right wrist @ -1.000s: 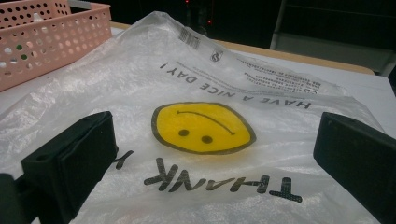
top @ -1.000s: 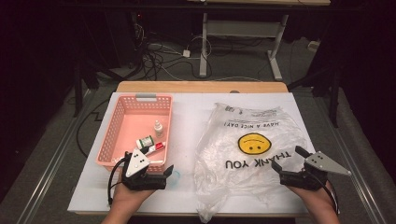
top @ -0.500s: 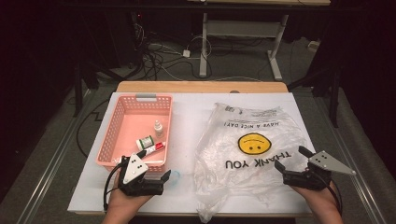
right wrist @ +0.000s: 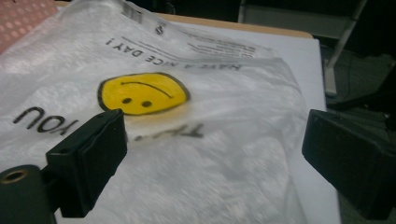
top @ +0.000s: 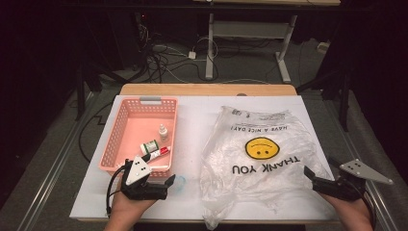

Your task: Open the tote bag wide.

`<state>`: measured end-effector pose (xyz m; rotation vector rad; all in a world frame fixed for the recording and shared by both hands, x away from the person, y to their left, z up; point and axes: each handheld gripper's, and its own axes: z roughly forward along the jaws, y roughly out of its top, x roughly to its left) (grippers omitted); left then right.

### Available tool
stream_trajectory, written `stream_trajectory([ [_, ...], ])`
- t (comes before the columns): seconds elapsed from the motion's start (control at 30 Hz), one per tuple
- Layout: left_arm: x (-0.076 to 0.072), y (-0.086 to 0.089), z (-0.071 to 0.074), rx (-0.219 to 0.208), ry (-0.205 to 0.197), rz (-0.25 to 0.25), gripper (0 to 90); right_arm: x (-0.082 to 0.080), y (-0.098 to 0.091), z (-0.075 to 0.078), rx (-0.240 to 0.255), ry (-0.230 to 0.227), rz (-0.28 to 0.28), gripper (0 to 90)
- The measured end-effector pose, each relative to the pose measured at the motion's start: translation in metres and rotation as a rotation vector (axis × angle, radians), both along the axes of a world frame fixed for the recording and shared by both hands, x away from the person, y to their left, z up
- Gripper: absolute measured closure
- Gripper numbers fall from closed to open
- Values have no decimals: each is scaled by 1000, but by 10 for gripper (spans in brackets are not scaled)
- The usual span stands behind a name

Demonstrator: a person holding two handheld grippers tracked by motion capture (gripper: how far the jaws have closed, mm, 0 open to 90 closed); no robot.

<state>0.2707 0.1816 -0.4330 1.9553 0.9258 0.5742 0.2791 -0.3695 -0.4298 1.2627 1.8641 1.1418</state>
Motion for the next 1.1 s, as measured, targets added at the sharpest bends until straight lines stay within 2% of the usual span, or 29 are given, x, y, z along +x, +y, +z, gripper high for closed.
stream_trajectory([
  [0.07, 0, 0, -1, 0, -13, -2, 0, -7, -11, -6, -22, 29, -20, 113],
  [0.2, 2, 1, -2, -15, -15, 5, 0, -14, -22, -12, -26, 57, -37, 140],
  [0.27, 2, 2, -4, -14, -19, 24, 0, -18, -28, -15, -23, 74, -58, 155],
  [0.37, 4, 4, -5, -46, 6, 16, 0, -22, -36, -19, -12, 99, -79, 187],
  [0.4, 4, 4, -5, -44, 14, 15, 0, -21, -38, -20, -8, 108, -83, 204],
  [0.43, 5, 4, -6, -47, 25, 13, 0, -20, -40, -22, 2, 127, -87, 261],
  [0.5, 6, 4, -5, -37, 57, 8, 0, -19, -40, -24, 0, 140, -90, 271],
  [0.63, 5, 3, -4, -17, 37, 8, 0, -16, -44, -31, 12, 186, -78, 354],
  [0.7, 6, 4, -5, -27, 54, 4, 0, -14, -46, -35, 16, 212, -70, 416],
  [0.77, 7, 5, -6, -39, 59, 2, 0, -13, -46, -38, 18, 238, -52, 505],
  [0.8, 7, 5, -5, -42, 60, 2, 0, -13, -44, -40, 14, 255, -34, 610],
  [0.83, 7, 6, -5, -46, 58, 3, 0, -13, -44, -40, 14, 255, -34, 610],
  [0.87, 7, 6, -5, -47, 52, 0, 0, -13, -41, -40, 2, 259, -13, 719],
  [0.9, 7, 6, -5, -46, 47, -4, 0, -14, -40, -40, -1, 260, -5, 764],
  [0.93, 7, 6, -5, -46, 40, -3, 0, -14, -40, -40, -1, 260, -5, 764],
  [1.03, 7, 6, -4, -53, 20, 0, 0, -14, -31, -39, -21, 260, 43, 846],
  [1.1, 7, 7, -4, -51, 25, -7, 0, -15, -21, -35, -36, 249, 80, 867],
])
